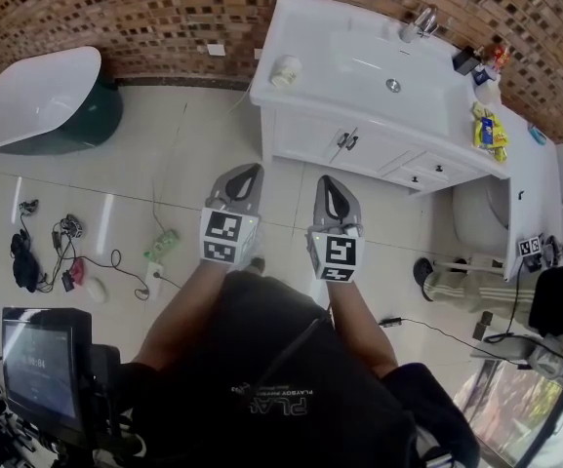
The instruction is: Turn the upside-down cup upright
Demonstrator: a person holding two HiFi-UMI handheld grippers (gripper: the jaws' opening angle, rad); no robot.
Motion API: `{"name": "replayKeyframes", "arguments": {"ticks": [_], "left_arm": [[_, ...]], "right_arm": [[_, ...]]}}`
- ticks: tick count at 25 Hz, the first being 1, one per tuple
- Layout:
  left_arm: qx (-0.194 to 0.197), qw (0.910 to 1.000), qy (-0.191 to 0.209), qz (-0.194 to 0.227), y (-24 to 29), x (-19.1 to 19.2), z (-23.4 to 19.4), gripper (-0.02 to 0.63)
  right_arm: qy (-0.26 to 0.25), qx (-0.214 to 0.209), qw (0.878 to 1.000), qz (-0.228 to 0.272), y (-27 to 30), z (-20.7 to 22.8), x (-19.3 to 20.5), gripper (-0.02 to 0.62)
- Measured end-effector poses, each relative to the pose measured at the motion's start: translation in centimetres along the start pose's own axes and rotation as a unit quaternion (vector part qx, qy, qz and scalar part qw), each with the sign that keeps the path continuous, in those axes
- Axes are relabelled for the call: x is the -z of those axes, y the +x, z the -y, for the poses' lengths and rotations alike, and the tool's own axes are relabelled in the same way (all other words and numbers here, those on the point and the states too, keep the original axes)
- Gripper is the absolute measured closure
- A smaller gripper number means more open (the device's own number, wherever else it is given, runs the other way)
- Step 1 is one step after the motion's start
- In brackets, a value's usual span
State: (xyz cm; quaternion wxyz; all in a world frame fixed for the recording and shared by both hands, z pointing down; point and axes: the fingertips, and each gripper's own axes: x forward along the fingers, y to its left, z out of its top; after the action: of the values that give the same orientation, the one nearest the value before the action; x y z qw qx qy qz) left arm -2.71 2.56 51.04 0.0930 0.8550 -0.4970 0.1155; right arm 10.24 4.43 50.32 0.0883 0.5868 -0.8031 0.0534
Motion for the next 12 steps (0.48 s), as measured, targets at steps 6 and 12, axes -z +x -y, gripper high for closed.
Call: {"name": "replayKeyframes", "arguments": {"ticks": [6, 12], "left_arm": [[0.002, 0.9999, -0.015, 0.004, 2.5, -0.4, -2.9, 0.607], [0.008, 0.9991, -0.042, 0.0, 5.9, -0.7, -5.9, 0.607]], "right_arm": [[-0.008, 0.001, 1.0, -0.002, 3.6, -0.1, -0.8, 0.583], [-0.024, 0.006, 1.0, -0.012, 7.2, -0.1, -1.1, 0.583]]}}
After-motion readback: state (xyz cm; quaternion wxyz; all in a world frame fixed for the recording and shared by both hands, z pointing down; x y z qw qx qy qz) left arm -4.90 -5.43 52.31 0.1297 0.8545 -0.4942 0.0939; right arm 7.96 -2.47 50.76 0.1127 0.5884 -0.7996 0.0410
